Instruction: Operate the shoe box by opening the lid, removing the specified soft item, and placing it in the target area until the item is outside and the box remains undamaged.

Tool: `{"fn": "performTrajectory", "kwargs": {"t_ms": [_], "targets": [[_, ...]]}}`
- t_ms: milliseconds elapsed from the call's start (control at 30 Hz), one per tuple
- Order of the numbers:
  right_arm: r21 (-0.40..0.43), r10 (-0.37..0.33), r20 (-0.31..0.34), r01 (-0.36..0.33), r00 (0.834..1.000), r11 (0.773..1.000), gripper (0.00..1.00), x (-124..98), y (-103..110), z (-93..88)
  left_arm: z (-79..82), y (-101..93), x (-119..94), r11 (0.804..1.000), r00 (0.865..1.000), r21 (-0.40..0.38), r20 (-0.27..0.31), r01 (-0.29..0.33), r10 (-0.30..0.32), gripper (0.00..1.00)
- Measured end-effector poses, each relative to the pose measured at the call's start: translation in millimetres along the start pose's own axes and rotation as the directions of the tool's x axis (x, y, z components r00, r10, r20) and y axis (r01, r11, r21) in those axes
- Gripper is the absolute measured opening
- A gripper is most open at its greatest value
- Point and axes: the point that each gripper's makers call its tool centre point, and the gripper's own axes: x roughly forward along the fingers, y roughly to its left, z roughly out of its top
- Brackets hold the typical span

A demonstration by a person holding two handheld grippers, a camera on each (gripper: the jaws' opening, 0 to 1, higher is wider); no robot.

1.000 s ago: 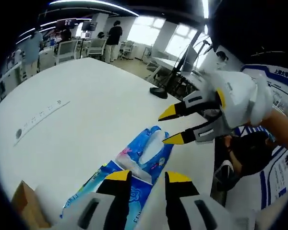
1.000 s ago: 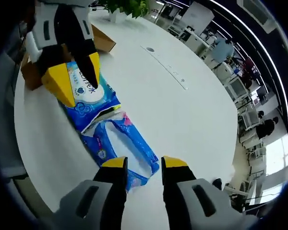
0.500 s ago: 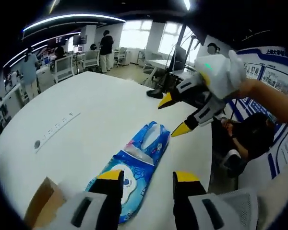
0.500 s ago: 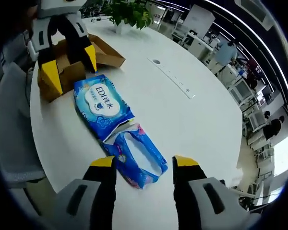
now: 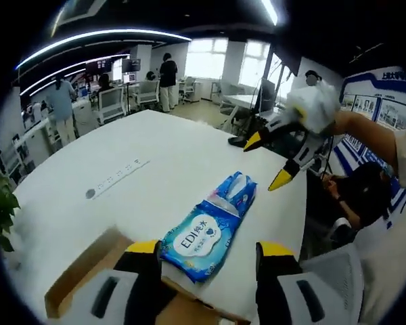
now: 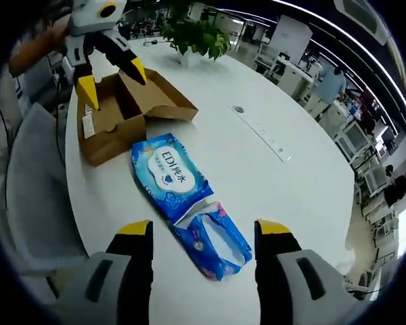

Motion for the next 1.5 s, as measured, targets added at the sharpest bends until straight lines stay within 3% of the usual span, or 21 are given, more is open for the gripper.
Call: {"fn": "performTrajectory", "kwargs": {"t_ms": [233, 367, 467, 667, 767, 1067, 1367, 1500], "targets": [[-0.017, 0.078, 0.013, -0.077, 0.997, 0.997, 0.61, 2.4, 22.5, 18.7, -16.7, 22.5, -44.5, 0.996, 0.996, -0.051, 0.038, -0.077, 0.079, 0.6], [-0.082, 0.105, 0.025, -0.103, 0.994, 0.991, 0.62, 5.8, 34.8, 32.0, -33.7, 34.6, -64.9, 0.989, 0.991, -0.07, 0.032, -0.129, 0.131, 0.62], [-0.118, 0.122, 0.032, -0.117, 0.992, 0.986, 0.61, 7.4, 43.2, 41.2, -41.7, 44.6, -81.3, 0.976, 0.976, -0.074, 0.064, -0.205, 0.209, 0.62], [-0.154, 0.151, 0.072, -0.138, 0.986, 0.978, 0.61, 15.3, 58.0, 62.7, -70.3, 47.3, -107.7, 0.959, 0.965, -0.154, 0.07, -0.239, 0.252, 0.62], [-0.158, 0.147, 0.094, -0.131, 0.985, 0.979, 0.6, 20.0, 61.6, 71.9, -88.5, 52.5, -120.9, 0.945, 0.956, -0.178, 0.054, -0.275, 0.288, 0.62], [-0.205, 0.232, 0.125, -0.203, 0.965, 0.957, 0.68, 34.9, 92.6, 98.6, -138.6, 63.5, -156.2, 0.894, 0.926, -0.28, 0.04, -0.351, 0.376, 0.62], [-0.269, 0.304, 0.108, -0.267, 0.946, 0.925, 0.69, 52.4, 122.1, 114.2, -180.4, 75.8, -181.4, 0.832, 0.892, -0.362, 0.006, -0.42, 0.452, 0.63], [-0.301, 0.332, 0.089, -0.293, 0.939, 0.908, 0.69, 61.7, 135.8, 118.9, -195.5, 80.9, -187.4, 0.799, 0.878, -0.406, -0.02, -0.444, 0.478, 0.58]]}}
